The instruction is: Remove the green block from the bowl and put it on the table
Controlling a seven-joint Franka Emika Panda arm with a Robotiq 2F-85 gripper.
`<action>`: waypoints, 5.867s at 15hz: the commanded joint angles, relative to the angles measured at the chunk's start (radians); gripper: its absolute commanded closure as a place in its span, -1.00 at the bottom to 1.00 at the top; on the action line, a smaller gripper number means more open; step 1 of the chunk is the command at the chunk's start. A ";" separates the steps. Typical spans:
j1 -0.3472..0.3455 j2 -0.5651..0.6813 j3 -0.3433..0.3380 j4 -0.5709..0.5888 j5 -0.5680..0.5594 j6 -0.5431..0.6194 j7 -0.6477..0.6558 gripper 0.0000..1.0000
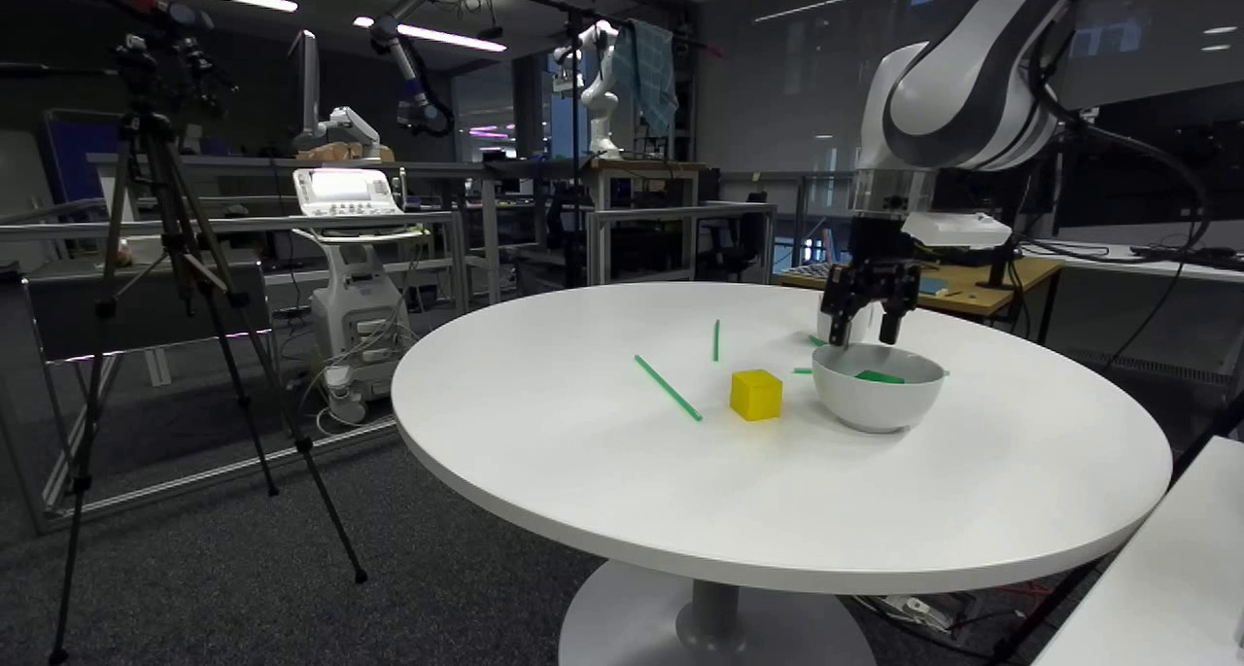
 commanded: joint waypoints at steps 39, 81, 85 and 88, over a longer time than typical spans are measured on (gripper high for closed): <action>-0.033 0.104 0.039 -0.048 0.240 0.108 -0.127 -1.00; -0.019 -0.117 0.021 0.078 -0.117 0.021 -0.072 0.35; -0.020 -0.090 0.022 0.122 -0.130 -0.004 -0.078 0.35; -0.018 -0.040 0.022 0.193 -0.147 -0.030 -0.092 0.35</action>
